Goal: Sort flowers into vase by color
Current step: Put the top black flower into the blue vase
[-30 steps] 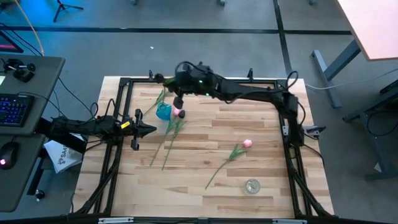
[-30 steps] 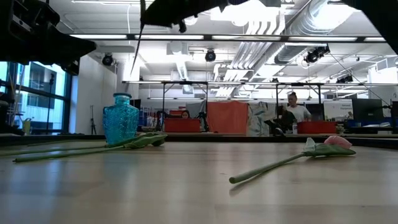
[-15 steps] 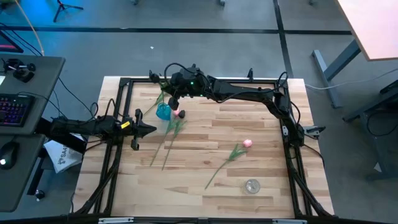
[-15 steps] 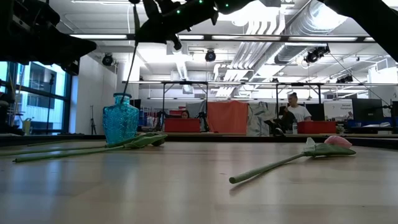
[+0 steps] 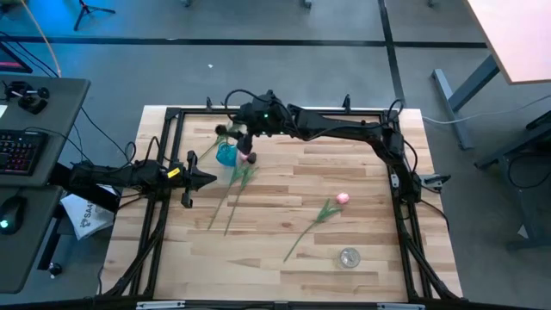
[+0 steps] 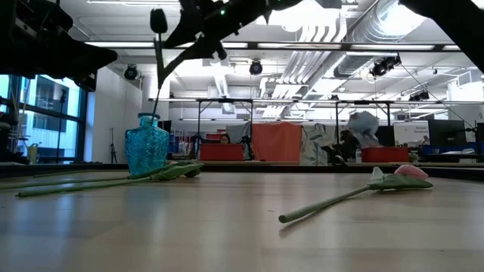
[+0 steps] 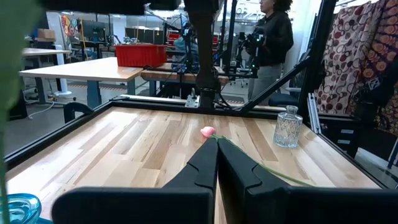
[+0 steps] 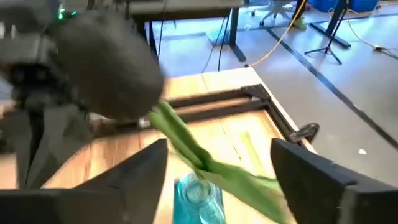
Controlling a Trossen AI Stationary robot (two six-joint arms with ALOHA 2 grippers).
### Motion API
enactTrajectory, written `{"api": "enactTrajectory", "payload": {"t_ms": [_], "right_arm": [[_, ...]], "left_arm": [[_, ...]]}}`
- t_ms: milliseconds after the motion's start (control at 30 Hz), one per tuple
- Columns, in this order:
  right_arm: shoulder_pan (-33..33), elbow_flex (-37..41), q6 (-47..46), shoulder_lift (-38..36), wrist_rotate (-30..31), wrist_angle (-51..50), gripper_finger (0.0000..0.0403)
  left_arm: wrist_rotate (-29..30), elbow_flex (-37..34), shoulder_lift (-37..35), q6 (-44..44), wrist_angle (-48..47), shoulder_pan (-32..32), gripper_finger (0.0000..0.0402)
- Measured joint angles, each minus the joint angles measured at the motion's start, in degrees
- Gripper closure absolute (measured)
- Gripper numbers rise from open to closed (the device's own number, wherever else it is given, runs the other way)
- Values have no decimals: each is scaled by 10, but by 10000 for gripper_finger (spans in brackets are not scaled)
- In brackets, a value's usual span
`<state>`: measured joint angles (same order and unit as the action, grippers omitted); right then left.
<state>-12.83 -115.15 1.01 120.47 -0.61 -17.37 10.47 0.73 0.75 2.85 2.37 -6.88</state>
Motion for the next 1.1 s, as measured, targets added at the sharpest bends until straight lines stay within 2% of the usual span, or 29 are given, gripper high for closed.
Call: {"api": "enactTrajectory", "payload": {"t_ms": [100, 200, 367, 467, 567, 700, 833, 967, 1100], "right_arm": [[-9, 0, 9, -31, -1, -45, 81], [-22, 0, 22, -63, 0, -107, 68], [-38, 0, 39, -113, -3, -240, 69], [-42, 0, 38, -136, -33, -352, 74], [-41, 0, 40, -143, -58, -462, 78], [-35, 12, 44, -149, -59, -566, 82], [-32, 106, 37, -196, -59, -539, 82], [-32, 261, -16, -285, -56, -445, 82], [-28, 406, -133, -374, -57, -340, 82]], "left_arm": [[0, 0, 0, 0, 0, 0, 401], [0, 0, 0, 0, 0, 0, 401], [0, 0, 0, 0, 0, 0, 402], [0, 0, 0, 0, 0, 0, 401], [0, 0, 0, 0, 0, 0, 401], [3, 0, 0, 0, 7, 0, 402], [10, 0, 0, 44, 45, 0, 402], [22, 0, 0, 130, 126, 0, 401], [118, 3, 4, 135, 263, 6, 402]]}}
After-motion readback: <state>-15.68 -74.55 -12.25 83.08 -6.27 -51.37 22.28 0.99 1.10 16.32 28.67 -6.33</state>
